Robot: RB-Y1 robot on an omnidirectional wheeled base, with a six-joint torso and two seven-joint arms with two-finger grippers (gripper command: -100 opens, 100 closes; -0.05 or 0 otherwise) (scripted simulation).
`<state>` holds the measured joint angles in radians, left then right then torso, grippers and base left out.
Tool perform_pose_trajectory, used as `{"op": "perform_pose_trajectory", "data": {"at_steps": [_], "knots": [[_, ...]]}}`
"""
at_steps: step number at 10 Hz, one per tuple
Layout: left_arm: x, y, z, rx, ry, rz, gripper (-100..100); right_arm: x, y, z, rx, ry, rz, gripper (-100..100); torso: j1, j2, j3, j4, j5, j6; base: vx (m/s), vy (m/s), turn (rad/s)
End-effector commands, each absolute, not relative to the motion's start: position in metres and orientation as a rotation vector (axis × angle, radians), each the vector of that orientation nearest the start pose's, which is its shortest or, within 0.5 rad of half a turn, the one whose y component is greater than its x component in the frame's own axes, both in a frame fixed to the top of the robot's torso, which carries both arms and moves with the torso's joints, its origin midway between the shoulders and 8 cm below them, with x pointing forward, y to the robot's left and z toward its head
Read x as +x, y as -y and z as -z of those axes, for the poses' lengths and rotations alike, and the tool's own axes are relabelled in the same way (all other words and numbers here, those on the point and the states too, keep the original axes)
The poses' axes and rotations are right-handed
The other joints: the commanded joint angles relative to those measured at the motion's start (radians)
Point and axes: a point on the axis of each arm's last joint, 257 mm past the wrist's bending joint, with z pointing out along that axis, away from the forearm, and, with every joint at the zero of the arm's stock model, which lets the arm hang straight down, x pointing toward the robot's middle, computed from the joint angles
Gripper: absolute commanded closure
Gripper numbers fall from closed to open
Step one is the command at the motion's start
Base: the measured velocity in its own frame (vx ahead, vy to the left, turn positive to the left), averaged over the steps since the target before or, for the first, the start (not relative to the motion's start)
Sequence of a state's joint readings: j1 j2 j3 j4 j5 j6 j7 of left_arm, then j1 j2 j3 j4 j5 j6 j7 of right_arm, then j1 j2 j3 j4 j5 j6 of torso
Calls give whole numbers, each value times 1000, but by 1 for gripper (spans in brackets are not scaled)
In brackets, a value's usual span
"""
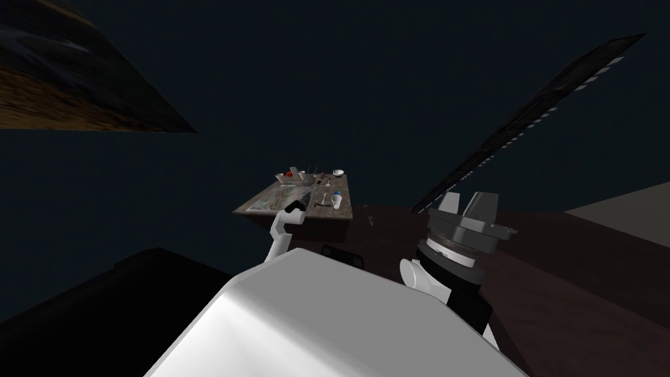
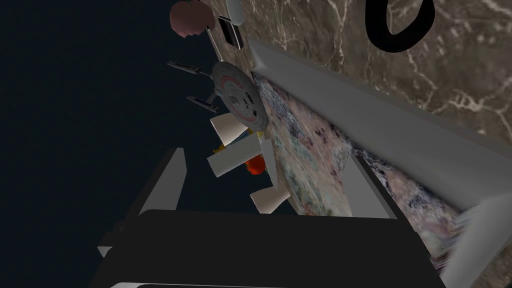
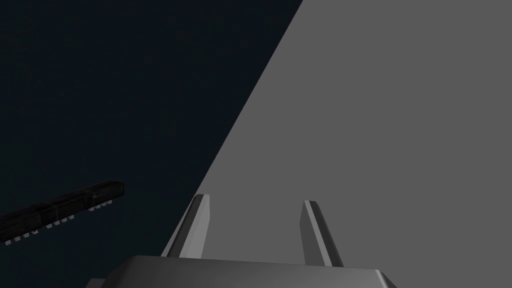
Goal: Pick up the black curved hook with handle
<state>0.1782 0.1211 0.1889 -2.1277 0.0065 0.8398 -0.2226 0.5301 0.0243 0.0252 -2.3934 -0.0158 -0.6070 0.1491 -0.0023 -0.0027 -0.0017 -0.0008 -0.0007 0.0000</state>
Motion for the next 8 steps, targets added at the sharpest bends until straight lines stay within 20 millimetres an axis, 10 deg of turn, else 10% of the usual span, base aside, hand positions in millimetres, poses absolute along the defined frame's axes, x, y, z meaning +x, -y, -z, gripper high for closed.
{"op": "perform_pose_trajectory", "data": {"at_steps": [1,8], "knots": [[446,-373,235,-1403,-1530,550,-100,297,271,-82,486,-476,-1219,0,0,0,0,0,0,0,37,-43,11],[433,-377,271,-1530,-1630,467,-100,297,271,-82,486,-476,-1219,0,-1,0,0,0,0,0,36,-50,14]]}}
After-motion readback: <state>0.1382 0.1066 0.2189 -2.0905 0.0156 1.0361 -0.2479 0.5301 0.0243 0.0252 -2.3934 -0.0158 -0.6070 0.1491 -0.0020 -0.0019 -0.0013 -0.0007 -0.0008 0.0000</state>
